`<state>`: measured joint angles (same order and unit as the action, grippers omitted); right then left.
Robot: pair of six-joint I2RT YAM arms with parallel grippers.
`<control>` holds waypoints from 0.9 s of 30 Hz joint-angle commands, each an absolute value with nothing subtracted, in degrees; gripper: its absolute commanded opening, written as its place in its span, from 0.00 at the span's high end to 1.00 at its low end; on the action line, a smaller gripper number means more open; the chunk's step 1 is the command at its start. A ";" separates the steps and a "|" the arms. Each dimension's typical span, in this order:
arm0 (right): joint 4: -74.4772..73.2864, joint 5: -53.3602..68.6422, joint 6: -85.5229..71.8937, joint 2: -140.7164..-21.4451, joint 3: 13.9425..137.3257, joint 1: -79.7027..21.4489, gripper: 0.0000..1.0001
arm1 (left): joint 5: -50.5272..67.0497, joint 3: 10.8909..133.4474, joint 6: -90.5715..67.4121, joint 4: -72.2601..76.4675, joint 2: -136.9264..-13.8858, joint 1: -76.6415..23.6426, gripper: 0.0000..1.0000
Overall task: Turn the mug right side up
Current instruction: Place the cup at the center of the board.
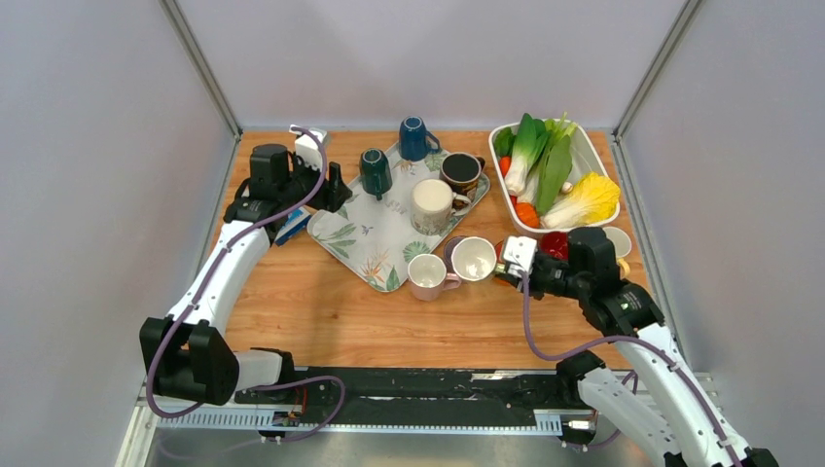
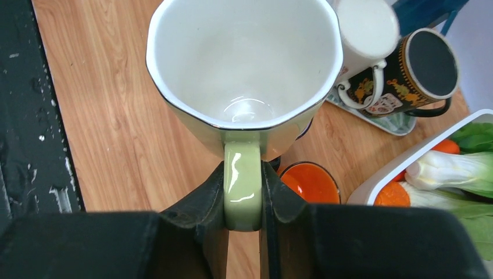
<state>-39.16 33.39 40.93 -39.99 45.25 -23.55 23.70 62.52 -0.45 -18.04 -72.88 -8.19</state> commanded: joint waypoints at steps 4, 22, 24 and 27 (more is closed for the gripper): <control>-39.89 35.99 48.03 -38.76 41.89 -23.47 1.00 | 24.70 63.64 -1.07 -16.37 -72.60 -8.04 0.33; -46.17 46.08 65.92 -52.62 42.80 -21.21 1.00 | 23.12 61.88 2.45 -18.25 -71.80 -8.05 0.33; -45.68 47.28 66.70 -53.99 42.44 -21.19 1.00 | 23.00 61.73 2.77 -18.41 -72.11 -8.04 0.33; -43.97 48.62 67.44 -55.00 40.30 -21.20 1.00 | 21.94 61.95 4.09 -18.78 -72.60 -8.04 0.33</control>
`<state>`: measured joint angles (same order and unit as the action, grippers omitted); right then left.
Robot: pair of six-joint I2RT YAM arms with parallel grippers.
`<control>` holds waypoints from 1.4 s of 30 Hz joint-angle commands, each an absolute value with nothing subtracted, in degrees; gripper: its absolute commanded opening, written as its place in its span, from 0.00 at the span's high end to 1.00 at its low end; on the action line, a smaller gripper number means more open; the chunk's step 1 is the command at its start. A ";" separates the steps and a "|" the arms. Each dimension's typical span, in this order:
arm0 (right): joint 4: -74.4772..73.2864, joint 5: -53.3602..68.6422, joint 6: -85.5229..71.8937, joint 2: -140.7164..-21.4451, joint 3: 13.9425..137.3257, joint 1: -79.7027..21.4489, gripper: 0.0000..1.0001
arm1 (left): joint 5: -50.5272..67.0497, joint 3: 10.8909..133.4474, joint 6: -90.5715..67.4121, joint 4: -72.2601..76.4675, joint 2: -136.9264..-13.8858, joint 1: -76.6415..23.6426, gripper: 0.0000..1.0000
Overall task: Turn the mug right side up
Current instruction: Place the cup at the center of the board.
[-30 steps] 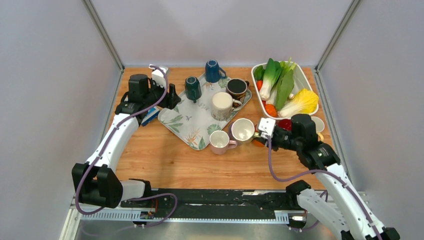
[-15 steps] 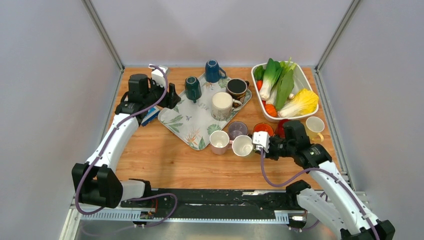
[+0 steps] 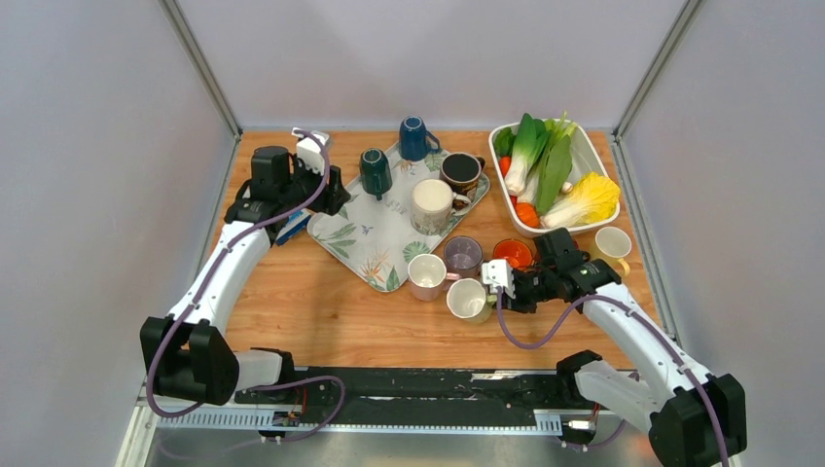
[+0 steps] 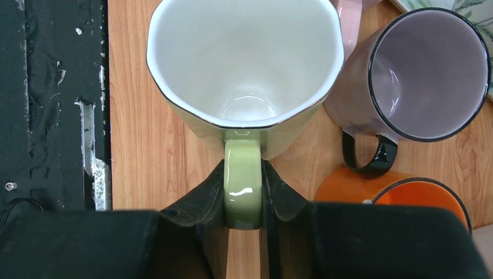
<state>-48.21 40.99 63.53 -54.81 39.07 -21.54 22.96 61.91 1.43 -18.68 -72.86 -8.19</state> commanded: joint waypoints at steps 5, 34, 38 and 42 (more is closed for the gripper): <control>-40.30 49.79 67.36 -54.76 34.44 -21.01 1.00 | 20.80 63.61 7.05 -21.84 -73.75 -8.05 0.33; -30.64 41.41 63.93 -65.54 30.83 -16.53 0.64 | 22.58 64.13 8.68 -21.99 -72.70 -8.12 0.34; -31.57 41.32 63.72 -64.42 31.20 -16.58 0.62 | 22.82 63.84 8.38 -21.81 -72.67 -8.08 0.34; -33.54 38.95 63.70 -61.94 31.44 -16.55 0.57 | 23.64 63.58 7.79 -21.22 -72.90 -8.02 0.34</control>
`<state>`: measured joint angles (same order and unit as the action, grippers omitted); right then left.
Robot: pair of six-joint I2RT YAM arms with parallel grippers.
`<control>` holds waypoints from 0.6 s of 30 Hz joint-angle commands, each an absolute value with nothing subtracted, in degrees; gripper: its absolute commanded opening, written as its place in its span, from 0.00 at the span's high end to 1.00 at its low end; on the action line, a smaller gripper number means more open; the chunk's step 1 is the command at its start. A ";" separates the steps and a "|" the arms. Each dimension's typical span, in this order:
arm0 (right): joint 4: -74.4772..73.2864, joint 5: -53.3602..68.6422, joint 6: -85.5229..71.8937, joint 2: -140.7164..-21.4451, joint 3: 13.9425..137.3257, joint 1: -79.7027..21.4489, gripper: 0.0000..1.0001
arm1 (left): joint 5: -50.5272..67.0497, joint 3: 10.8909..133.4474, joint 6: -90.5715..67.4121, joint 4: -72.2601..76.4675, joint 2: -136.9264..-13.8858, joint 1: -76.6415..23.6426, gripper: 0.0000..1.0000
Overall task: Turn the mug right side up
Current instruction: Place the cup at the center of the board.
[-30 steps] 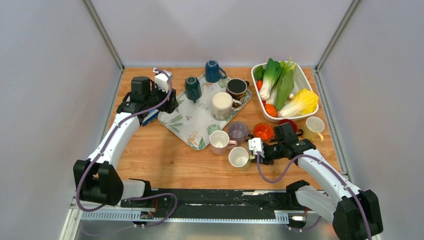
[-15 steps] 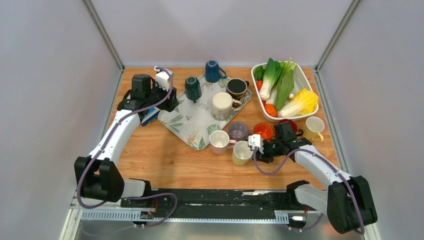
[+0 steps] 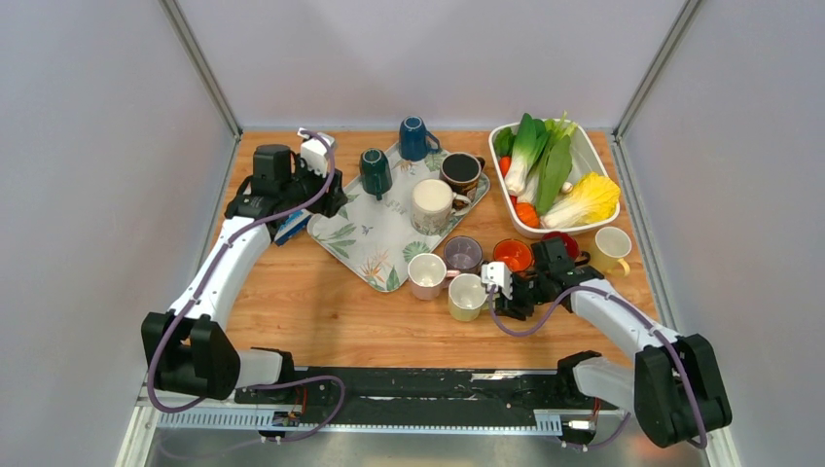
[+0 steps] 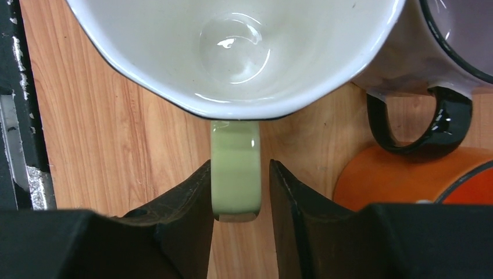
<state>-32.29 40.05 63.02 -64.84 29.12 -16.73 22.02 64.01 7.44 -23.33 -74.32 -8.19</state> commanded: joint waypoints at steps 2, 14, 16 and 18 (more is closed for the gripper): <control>-34.79 37.14 63.69 -60.24 31.46 -16.39 0.52 | 24.20 63.66 7.66 -20.93 -73.08 -8.07 0.34; -49.73 30.09 69.20 -47.94 41.85 -15.18 0.19 | 34.76 63.44 11.25 -16.75 -75.07 -8.56 0.27; -50.36 30.77 67.85 -48.75 46.04 -15.04 0.19 | 35.33 62.99 11.15 -15.49 -75.80 -8.91 0.27; -49.09 32.75 65.73 -51.14 49.88 -15.12 0.18 | 35.76 62.48 10.59 -14.38 -76.26 -9.54 0.27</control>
